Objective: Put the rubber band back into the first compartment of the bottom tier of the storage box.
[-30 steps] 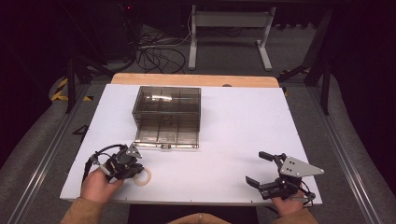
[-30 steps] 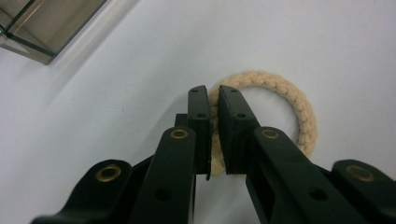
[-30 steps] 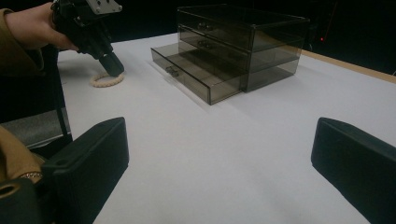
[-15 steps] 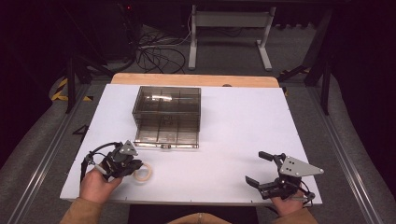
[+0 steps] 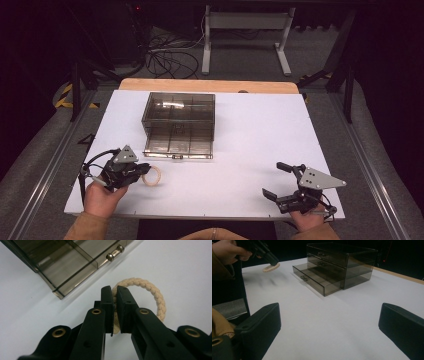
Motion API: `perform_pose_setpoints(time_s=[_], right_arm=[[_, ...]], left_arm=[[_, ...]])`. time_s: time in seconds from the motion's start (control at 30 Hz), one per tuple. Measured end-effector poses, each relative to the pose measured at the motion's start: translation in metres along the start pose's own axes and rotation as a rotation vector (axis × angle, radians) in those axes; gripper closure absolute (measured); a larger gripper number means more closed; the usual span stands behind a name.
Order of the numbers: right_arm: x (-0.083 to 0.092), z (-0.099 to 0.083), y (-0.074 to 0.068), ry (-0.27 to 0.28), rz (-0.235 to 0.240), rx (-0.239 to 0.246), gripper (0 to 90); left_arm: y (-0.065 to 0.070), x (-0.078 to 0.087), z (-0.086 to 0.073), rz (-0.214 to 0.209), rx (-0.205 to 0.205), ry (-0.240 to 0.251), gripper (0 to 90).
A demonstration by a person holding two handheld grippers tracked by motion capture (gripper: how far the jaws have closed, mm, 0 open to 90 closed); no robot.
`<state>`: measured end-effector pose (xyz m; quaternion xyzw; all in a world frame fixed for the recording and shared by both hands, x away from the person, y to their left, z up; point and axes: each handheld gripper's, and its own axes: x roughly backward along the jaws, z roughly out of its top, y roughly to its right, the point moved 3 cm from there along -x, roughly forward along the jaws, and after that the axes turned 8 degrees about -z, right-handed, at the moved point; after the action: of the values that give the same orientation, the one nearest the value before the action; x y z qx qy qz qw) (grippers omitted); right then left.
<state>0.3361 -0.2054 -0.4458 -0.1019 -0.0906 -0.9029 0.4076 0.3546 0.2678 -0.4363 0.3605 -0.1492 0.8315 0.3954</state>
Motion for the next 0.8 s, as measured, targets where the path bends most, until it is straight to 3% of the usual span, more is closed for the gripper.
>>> perform_pose_setpoints(time_s=[0.5, 0.8], right_arm=[[0.000, 0.000, 0.000, 0.000, 0.001, 0.002, 4.7], [0.000, 0.000, 0.000, 0.000, 0.001, 0.002, 4.7]], left_arm=[[-0.002, 0.015, 0.001, -0.011, 0.029, 0.163, 84.2], [-0.004, 0.024, 0.000, 0.005, 0.035, 0.262, 84.2]])
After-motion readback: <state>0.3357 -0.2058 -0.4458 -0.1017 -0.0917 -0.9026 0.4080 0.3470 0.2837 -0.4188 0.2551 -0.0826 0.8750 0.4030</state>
